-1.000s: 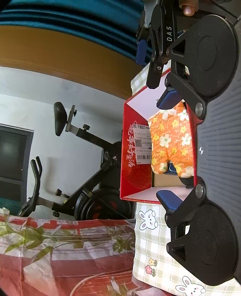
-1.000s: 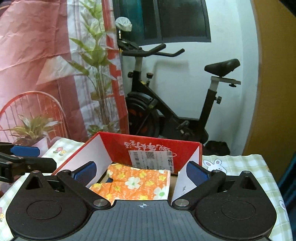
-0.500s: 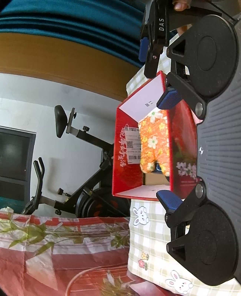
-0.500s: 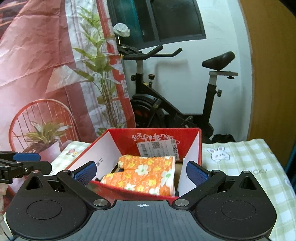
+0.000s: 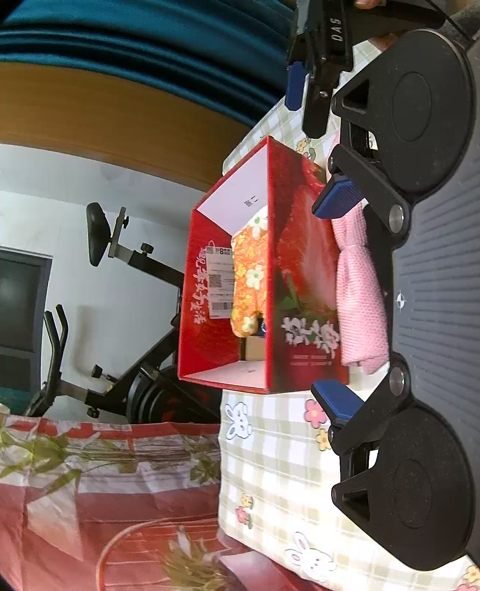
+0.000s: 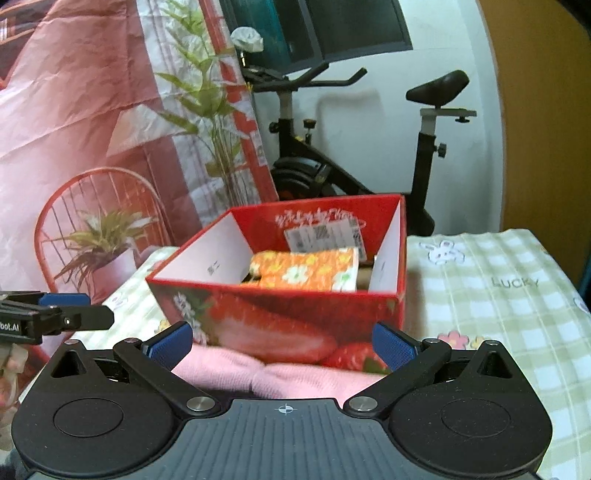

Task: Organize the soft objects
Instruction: 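Move both open grippers down to the black glove under the pink towel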

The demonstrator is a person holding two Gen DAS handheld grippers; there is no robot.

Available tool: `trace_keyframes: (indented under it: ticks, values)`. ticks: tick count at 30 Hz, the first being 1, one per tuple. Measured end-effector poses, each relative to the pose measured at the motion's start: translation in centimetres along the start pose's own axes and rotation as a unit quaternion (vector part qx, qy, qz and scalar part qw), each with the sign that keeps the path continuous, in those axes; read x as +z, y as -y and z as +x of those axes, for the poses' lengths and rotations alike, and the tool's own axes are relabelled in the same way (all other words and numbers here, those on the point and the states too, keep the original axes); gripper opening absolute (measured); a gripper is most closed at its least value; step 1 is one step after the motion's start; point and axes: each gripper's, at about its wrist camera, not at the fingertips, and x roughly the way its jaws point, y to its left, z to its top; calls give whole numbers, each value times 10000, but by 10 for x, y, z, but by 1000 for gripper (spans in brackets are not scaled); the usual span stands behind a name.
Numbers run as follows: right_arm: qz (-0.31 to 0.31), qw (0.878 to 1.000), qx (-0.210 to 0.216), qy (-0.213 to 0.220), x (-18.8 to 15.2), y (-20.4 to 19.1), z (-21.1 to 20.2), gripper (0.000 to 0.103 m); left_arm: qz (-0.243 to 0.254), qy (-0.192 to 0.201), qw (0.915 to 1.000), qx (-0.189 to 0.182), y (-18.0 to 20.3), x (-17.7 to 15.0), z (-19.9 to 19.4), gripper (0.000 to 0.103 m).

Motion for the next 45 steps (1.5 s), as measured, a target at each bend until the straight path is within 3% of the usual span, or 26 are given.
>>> trace_keyframes:
  ticks: [19, 29, 39, 45]
  values:
    - [-197, 9995, -169, -190, -47, -19, -11, 103, -195, -212, 9994, 197, -2, -42, -8, 95]
    - [-199, 9980, -490, -339, -67, -13, -12, 102, -445, -388, 9977, 333, -10, -62, -13, 93]
    - [-277, 9978, -296, -528, -71, -14, -2, 83, -776, -673, 9945, 208, -19, -72, 2, 78]
    - [-318, 9975, -116, -626, -59, -15, 19, 72, -861, -832, 9925, 241, -31, -64, 24, 77]
